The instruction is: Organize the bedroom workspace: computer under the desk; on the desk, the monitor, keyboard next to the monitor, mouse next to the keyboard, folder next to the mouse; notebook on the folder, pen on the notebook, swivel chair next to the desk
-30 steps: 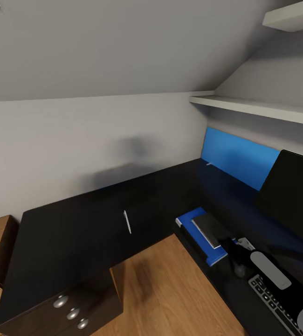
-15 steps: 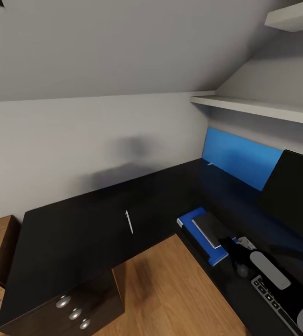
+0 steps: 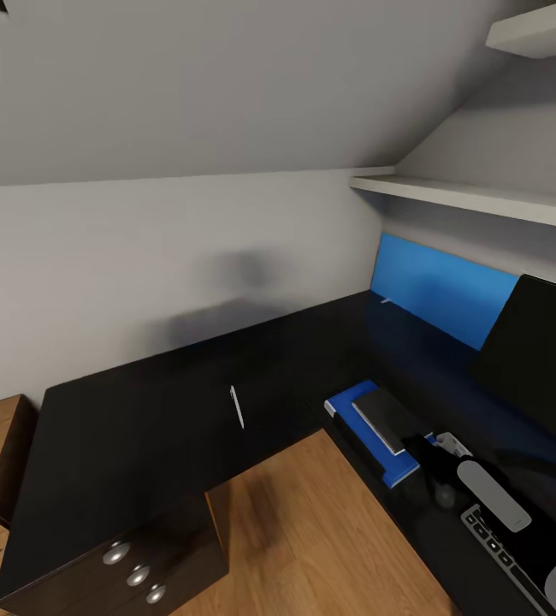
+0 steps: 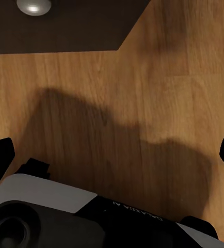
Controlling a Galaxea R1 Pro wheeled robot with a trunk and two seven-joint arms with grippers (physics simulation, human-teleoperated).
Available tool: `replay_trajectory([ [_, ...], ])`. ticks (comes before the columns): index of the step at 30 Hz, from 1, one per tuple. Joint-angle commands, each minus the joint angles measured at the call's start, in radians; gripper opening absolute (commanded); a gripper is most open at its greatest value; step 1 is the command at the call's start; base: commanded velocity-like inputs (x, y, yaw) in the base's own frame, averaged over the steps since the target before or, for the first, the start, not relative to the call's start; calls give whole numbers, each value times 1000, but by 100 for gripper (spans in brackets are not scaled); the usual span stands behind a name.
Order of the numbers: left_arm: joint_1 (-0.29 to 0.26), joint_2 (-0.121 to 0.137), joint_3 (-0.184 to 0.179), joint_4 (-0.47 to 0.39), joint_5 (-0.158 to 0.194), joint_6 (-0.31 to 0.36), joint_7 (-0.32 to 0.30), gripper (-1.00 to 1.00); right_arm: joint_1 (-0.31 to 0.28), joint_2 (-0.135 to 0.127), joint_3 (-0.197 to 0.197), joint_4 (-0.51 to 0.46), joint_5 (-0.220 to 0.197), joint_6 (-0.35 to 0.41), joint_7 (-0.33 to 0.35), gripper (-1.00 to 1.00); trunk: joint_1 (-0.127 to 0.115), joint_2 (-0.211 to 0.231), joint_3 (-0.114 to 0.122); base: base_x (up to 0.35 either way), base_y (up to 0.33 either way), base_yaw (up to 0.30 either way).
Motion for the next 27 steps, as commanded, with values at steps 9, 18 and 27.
replay_trajectory([
  [9,-1,1,-7,2,11,-5,4,100,0,-1,6,12,-13,2,-6,-100,0,-1,-1,0,0,0],
  [18,-1,1,-7,2,11,-5,4,100,0,-1,1,7,-14,2,28,-100,0,-1,-1,0,0,0],
  [27,-1,1,-7,2,11,-4,4,100,0,-1,1,6,-13,1,102,-100,0,-1,-1,0,0,0],
])
